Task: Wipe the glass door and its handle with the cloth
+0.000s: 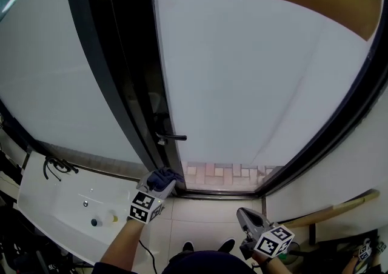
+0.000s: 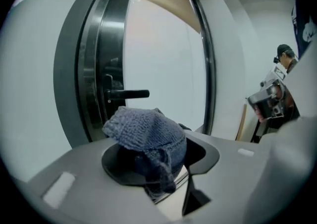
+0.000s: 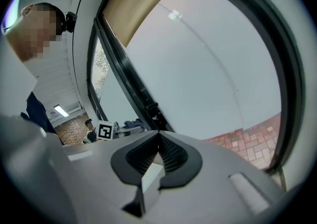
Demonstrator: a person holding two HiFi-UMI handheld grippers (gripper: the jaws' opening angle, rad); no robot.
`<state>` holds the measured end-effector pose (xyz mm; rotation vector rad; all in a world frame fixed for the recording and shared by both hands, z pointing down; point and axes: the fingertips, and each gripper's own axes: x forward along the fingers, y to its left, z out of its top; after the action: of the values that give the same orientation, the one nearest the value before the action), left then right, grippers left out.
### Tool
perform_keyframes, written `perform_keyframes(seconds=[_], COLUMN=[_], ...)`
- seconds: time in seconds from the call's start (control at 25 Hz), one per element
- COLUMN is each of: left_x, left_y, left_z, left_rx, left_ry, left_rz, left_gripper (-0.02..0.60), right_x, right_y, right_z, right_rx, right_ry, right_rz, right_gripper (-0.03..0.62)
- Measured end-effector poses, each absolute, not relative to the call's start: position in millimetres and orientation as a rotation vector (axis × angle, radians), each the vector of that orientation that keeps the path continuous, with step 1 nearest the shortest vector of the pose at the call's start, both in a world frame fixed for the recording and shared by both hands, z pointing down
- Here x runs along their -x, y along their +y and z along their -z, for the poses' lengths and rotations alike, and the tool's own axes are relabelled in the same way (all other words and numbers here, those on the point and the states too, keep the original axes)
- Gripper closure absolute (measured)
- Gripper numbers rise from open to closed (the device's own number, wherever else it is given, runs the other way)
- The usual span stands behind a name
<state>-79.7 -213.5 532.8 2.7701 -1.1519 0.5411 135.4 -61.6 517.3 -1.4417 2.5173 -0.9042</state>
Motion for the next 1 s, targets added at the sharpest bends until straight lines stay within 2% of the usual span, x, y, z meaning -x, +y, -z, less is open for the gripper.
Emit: perform_keyframes(seconds=[0.56,1.0], left_x=[90,90], left_y=[-95,-57], left_z=[-452,-456], left_rx=[-2.875,-2.88], left_ry=[-0.891,-0.778], left_rz=[-0.237,-0.197], left_gripper=[0.4,0.397], right_x=[-80,-50], right_y=[-62,-33], right_z=[-476,-470], right_rx=[1.385,1.398], right_ry=[2.575,2.641], right_rz=[0.724,0.622], right_gripper=[0.591,0.592])
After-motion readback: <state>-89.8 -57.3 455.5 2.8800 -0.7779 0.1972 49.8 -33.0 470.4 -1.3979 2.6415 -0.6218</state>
